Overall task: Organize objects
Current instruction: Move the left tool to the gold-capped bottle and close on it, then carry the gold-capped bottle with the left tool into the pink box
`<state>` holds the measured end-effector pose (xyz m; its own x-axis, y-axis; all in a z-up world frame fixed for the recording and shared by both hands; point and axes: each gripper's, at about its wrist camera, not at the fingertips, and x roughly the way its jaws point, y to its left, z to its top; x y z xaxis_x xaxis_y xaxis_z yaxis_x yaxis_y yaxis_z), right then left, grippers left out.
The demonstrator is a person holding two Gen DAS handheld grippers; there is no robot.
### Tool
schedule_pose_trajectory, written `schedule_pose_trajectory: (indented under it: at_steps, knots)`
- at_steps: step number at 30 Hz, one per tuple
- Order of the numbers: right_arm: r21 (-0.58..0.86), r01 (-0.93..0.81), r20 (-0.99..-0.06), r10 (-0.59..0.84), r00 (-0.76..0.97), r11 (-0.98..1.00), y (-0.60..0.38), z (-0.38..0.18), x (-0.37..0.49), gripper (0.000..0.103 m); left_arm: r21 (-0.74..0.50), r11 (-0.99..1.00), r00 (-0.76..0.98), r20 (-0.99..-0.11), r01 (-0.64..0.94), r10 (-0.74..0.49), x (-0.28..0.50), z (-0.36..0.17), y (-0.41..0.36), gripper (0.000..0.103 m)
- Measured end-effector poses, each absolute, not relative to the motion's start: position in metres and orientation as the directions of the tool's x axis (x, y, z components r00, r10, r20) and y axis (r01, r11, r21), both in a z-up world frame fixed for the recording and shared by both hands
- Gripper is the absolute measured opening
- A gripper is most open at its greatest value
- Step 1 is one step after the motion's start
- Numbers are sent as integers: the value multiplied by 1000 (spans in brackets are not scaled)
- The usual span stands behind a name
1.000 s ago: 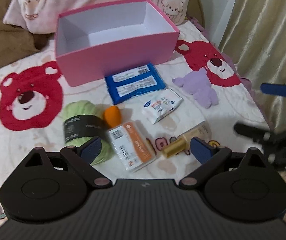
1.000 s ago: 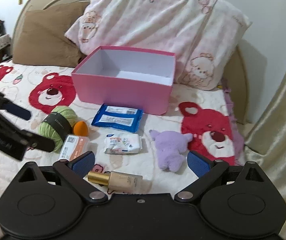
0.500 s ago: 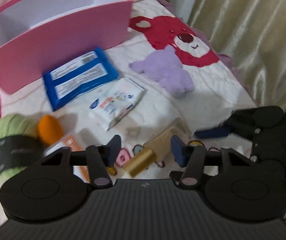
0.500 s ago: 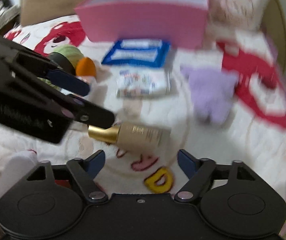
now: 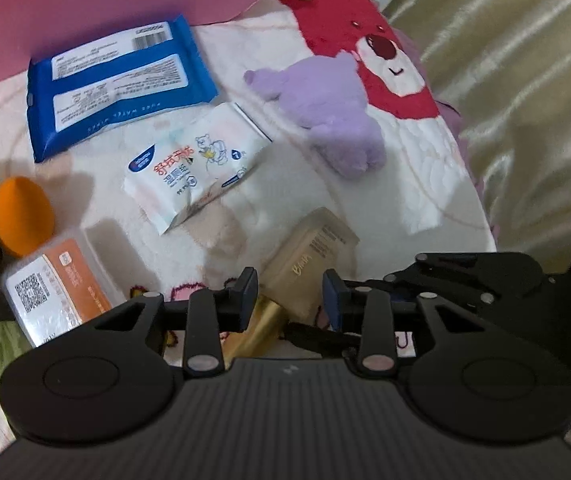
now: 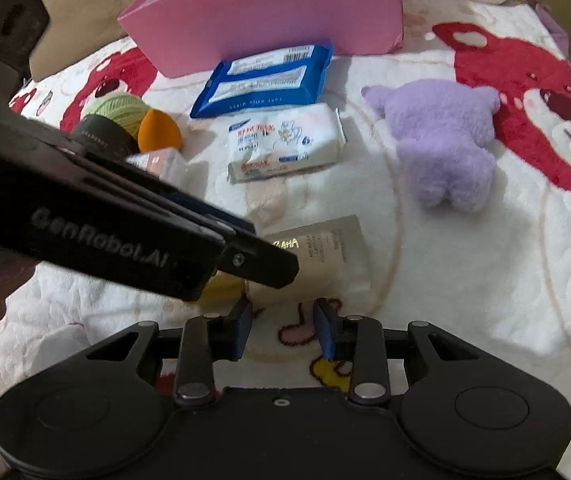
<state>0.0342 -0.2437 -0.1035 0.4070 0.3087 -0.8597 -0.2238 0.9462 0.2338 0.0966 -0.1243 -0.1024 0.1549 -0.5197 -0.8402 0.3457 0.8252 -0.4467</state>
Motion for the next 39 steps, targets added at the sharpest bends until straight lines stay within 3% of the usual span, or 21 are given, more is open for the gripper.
schedule_pose_trajectory:
  at_steps: [4,8,13,19,22,24,28,35,39]
  knots:
    - [224,-245,-835,315,451,943,-242,-94,31,41,-481,829,139,-835,285,-533,100,-104,-121,35]
    - [217,-220,-828,298,475,951,-246,-93,32,53,-568,796,77,-802,210,-593,99,-111,-118,35]
    - [212,-195,-840,281,465,958,-247,-98,34,53,-556,807,106,-806,200,-582,96,-113,-122,35]
    - [177,-195,-871,246,426,965,-237,-111,37,65,-589,777,139,-770,224,-623,93,-111,-123,35]
    - [148,-180,-852,218,476,972,-238,-107,35,63,-536,795,176,-786,284,-593,89,-108,-130,34]
    - [149,-159,-852,208,481,976,-244,-105,37,47,-497,802,215,-788,332,-577,86,-103,-132,34]
    - [150,-154,-840,208,500,977,-247,-103,32,46,-444,810,240,-799,384,-551,84,-100,-137,36]
    - [185,-137,-854,229,467,973,-251,-120,40,48,-498,805,204,-794,322,-573,86,-120,-141,46]
    - [167,-161,-845,226,484,973,-248,-116,35,48,-504,797,218,-781,333,-585,81,-116,-138,44]
